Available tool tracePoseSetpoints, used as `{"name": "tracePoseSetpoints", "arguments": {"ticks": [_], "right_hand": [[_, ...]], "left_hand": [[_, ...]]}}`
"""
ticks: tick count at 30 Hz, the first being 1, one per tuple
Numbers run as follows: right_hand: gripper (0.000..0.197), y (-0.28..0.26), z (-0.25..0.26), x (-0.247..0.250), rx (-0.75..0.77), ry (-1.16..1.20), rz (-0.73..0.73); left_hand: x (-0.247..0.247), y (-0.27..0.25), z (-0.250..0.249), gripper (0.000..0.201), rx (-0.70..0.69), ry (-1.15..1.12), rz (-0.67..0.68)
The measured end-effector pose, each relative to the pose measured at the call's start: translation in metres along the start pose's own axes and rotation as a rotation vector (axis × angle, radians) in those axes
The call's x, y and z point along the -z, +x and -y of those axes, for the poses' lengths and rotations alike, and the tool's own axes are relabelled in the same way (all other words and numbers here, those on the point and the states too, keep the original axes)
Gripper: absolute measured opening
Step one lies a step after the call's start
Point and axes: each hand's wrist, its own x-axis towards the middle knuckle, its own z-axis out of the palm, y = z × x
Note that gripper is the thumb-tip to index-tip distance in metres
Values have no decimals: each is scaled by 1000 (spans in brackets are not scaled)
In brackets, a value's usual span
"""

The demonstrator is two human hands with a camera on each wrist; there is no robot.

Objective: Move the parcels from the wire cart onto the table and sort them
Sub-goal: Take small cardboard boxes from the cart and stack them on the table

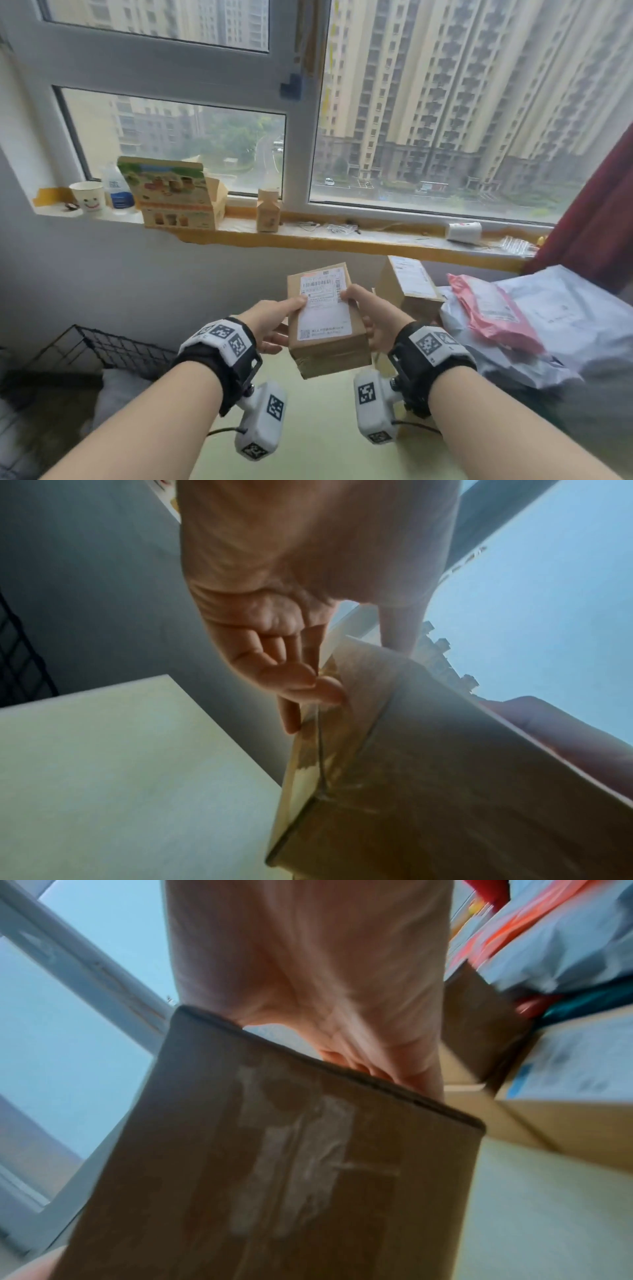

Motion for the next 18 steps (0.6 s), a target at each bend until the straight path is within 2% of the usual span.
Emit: {"name": "tracePoseSetpoints", "arguments": {"ticks": [2, 7, 12, 16, 18], "right_hand": [[55, -1, -15, 31, -44, 3, 4], [35, 0, -51, 86, -93, 28, -5], [27, 4, -78, 121, -102, 54, -62], [14, 7, -92, 144, -118, 26, -119], [15, 14, -95, 149, -110, 3, -153]], "left_hand": [[-32, 2, -4, 40, 17, 16, 54], [-94, 16, -6, 47, 21, 102, 118], [-139, 30, -9, 59, 34, 102, 128], [-169, 37, -9, 59, 38, 105, 134], [-180, 40, -9, 61, 34, 103, 131]]}}
